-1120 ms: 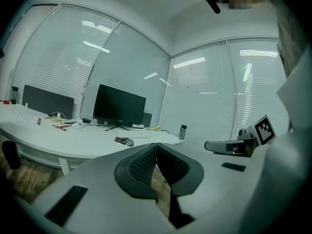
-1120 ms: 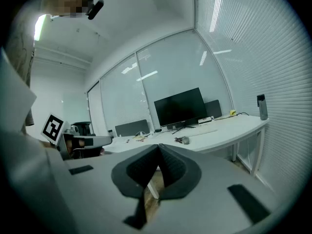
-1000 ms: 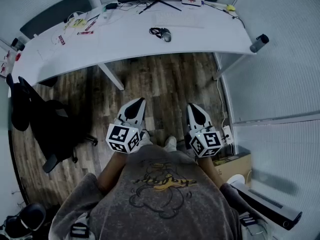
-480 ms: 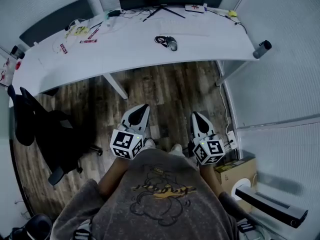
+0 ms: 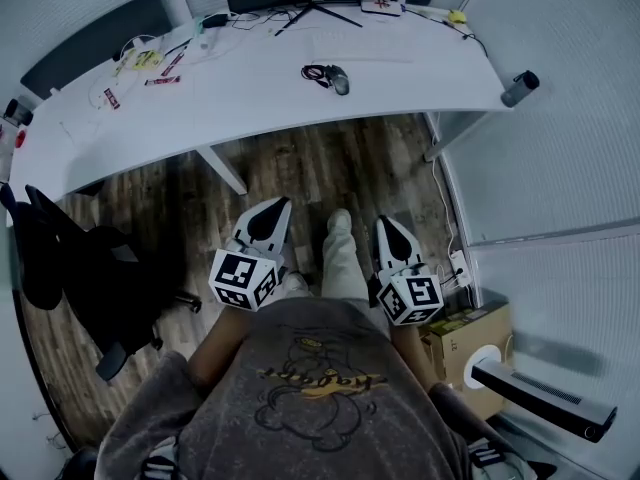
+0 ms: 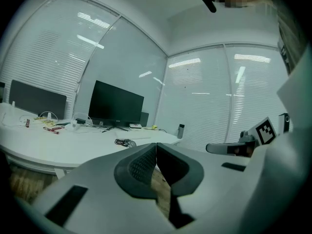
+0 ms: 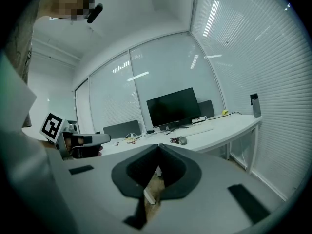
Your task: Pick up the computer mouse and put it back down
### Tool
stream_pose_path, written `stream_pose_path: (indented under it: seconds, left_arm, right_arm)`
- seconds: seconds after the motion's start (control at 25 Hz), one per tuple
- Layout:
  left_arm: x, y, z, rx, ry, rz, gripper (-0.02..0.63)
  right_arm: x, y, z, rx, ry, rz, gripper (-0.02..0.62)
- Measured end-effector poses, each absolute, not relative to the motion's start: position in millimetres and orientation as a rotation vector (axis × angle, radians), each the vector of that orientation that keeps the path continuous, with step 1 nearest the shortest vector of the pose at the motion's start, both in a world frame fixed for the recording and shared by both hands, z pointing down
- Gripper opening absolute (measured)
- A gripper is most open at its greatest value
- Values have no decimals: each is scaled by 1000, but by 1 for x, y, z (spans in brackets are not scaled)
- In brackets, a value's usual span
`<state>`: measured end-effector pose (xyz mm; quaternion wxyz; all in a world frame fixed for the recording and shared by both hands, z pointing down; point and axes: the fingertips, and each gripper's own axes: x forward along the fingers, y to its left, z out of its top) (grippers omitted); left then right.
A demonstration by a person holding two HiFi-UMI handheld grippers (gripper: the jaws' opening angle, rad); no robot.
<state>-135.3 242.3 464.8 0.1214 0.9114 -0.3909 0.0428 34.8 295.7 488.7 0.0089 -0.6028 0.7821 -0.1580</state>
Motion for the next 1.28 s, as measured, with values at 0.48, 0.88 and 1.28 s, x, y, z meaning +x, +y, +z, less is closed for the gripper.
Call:
stream_pose_path:
  seconds: [0.48,0.88,1.28]
  left_arm:
    - [-128,163,466,2634,-1199,118,20]
    - [-101,56,461,2584,-1269,119,20]
    - [-63,-35,452,2521,-1374,113,20]
  right_arm:
    - [40,208,493,-1797,2488,-525,2]
    - [73,82,480,-1727,2524,-516,2]
    - [108,-15,479,-1625,2604,-559,2]
